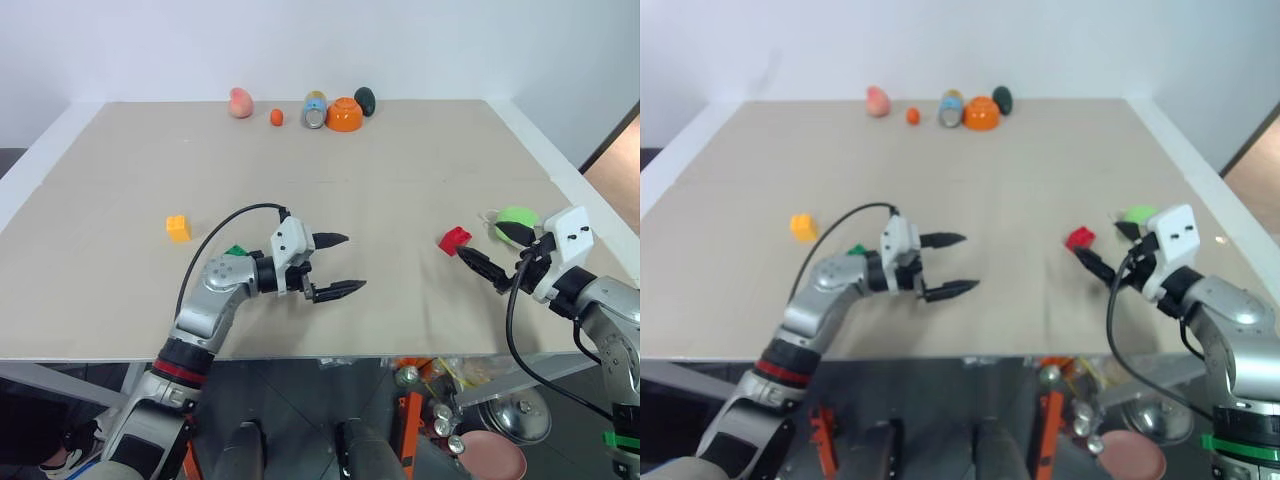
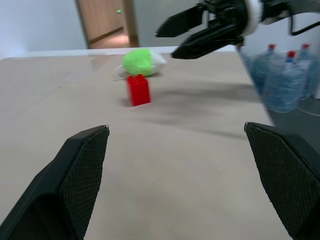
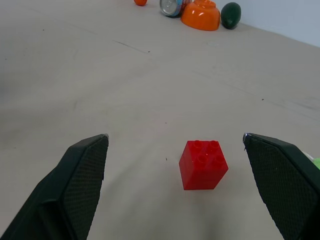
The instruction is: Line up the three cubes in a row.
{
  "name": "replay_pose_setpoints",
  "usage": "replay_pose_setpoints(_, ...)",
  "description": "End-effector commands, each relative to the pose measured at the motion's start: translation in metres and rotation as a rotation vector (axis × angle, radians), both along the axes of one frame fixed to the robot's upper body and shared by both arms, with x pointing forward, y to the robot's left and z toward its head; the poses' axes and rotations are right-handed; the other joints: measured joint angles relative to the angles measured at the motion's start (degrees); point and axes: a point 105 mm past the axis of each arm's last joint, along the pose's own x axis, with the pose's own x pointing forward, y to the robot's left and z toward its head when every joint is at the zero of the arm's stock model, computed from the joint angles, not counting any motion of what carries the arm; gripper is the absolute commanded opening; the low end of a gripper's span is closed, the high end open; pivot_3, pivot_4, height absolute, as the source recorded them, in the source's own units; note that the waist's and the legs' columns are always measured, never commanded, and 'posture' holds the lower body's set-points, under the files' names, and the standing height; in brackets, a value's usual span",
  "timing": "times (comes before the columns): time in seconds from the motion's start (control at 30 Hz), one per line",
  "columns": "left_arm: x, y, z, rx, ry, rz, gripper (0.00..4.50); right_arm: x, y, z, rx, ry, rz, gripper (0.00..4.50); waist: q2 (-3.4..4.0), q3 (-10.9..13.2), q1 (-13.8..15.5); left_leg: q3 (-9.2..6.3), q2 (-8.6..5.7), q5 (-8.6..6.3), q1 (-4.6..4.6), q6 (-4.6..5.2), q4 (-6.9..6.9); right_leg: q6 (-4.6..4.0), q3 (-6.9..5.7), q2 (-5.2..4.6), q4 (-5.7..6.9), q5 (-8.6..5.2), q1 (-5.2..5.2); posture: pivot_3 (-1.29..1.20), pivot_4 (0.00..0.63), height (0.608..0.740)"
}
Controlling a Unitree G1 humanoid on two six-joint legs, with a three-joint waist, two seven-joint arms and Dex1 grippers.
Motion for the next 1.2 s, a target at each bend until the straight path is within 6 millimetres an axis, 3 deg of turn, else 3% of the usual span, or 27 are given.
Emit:
replay_pose_setpoints(0.03, 0.003, -0.006, 0.013, -0.017, -0.046, 0.015, 4.5, 0.003, 0.002, 0.003, -0.022, -0.027, 0.001, 4.46, 0.0, 0.0, 0.0, 0.0, 0.0, 0.0, 0.0, 0.0, 0.0, 0.0, 0.0, 0.0, 0.0, 0.0, 0.0, 0.0, 0.15, 0.738)
replay_pose_setpoints(0.33, 0.005, -0.012, 0.013, -0.015, -0.027, 0.029, 4.5, 0.023, -0.017, -0.027, -0.025, 0.033, -0.086, 4.46, 0.0, 0.0, 0.0, 0.05, -0.03, 0.0, 0.01, 0.0, 0.05, 0.03, 0.05, -0.01, 0.0, 0.03, 0.01, 0.0, 0.15, 0.738)
replay_pose_setpoints(0.6, 0.007, -0.007, 0.013, -0.009, -0.025, 0.049, 4.5, 0.038, -0.013, -0.04, -0.015, 0.055, -0.081, 4.46, 0.0, 0.0, -0.1, 0.06, -0.03, 0.0, 0.01, 0.0, 0.04, 0.06, 0.07, -0.01, 0.0, 0.05, 0.0, 0.0, 0.15, 0.738)
replay_pose_setpoints(1.2, 0.009, 0.009, 0.017, -0.005, -0.029, 0.102, 4.5, 0.063, -0.003, -0.04, 0.004, 0.051, -0.058, 4.46, 0.0, 0.0, -0.1, 0.11, -0.03, 0.01, 0.03, 0.0, 0.03, 0.12, 0.15, 0.0, 0.0, 0.08, 0.0, 0.0, 0.15, 0.738)
